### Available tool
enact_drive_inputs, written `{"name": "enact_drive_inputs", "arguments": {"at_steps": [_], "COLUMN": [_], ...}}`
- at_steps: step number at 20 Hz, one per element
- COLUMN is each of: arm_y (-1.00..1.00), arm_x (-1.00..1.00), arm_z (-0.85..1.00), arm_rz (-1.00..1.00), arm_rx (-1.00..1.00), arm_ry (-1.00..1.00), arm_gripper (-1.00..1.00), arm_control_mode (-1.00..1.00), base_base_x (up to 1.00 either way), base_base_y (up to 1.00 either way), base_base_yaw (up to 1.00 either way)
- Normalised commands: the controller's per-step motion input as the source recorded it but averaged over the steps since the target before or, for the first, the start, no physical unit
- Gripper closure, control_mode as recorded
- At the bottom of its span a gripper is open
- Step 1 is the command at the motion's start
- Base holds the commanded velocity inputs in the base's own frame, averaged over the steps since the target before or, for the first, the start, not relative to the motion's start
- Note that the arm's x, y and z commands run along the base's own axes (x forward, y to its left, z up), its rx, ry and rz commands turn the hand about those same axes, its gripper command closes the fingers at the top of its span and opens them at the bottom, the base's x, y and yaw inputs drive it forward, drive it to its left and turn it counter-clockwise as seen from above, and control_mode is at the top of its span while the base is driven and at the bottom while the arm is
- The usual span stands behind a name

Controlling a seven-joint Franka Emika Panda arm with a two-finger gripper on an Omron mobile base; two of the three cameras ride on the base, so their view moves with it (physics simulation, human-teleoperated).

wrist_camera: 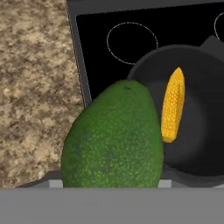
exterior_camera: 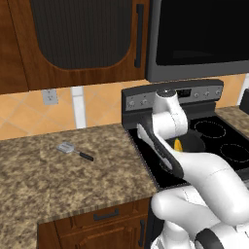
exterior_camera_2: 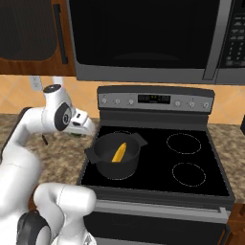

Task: Put the avocado and corn in the pot. Retrieve the spatula and lightly stir the vegetables in the pot.

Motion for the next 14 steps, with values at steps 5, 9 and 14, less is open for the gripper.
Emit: {"name": "enact_drive_inputs", "arguments": {"at_steps": [5,9,14], "arm_y": [-1.0,-0.99,-0.75], "arm_x": [-0.12,-0.01,0.2], "arm_z": [0.01,-0.47,-0.58], "arm_rz": [-0.26,-0.2,-0.13], "arm_rx": [0.03,0.07,0.03], "arm_ry": [0.14,0.01,0.0], "arm_gripper": [1.0,1.0,1.0], "arm_control_mode": [-1.0,-1.0,-1.0], "base_base_x": [0.0,0.0,0.0], "base_base_y": [0.0,0.0,0.0], "base_base_yaw": [0.0,0.0,0.0]}}
